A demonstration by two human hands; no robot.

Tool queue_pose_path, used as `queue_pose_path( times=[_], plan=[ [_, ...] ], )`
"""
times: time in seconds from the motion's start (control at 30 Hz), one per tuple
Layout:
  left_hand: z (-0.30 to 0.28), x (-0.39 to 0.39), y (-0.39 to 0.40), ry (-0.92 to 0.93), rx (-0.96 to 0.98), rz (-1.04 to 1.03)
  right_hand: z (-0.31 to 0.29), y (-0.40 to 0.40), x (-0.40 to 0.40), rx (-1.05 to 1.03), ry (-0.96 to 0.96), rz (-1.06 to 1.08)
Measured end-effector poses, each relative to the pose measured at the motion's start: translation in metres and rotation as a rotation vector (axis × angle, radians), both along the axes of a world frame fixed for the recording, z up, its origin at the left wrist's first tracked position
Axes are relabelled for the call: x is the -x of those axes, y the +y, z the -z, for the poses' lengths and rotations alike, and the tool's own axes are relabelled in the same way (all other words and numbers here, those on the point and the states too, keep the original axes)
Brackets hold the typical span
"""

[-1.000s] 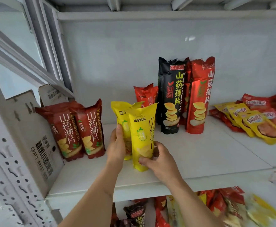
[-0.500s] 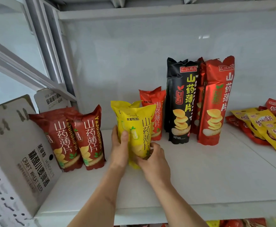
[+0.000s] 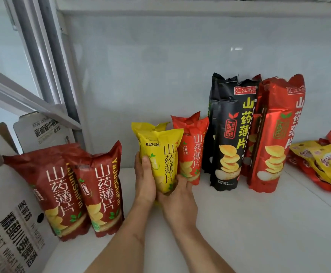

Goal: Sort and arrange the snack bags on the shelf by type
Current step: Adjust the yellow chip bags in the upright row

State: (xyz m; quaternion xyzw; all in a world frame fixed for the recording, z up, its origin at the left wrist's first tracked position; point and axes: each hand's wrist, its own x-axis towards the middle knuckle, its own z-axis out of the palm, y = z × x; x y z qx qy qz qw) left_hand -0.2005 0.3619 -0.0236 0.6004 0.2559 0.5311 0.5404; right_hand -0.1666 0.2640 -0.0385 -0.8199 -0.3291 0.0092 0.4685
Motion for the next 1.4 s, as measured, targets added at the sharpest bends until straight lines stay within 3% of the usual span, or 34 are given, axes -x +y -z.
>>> queue_pose_path(
  times=[0.27, 1.0, 1.23, 1.4],
  plan=[
    [0.017, -0.023, 0.04, 0.024, 0.098, 0.036, 0.012, 0.008, -0.012, -0.043, -0.036, -0.111],
    [0.007, -0.041, 0.051, 0.048, 0.081, 0.073, 0.008, 0.033, -0.03, 0.05, -0.102, 0.002],
    [0.005, -0.032, 0.043, 0.157, 0.09, -0.013, 0.008, 0.024, -0.029, 0.016, -0.091, -0.036],
    [-0.006, 0.001, 0.009, 0.322, 0.008, -0.029, 0.002, 0.001, -0.018, 0.179, -0.173, -0.023]
  ],
)
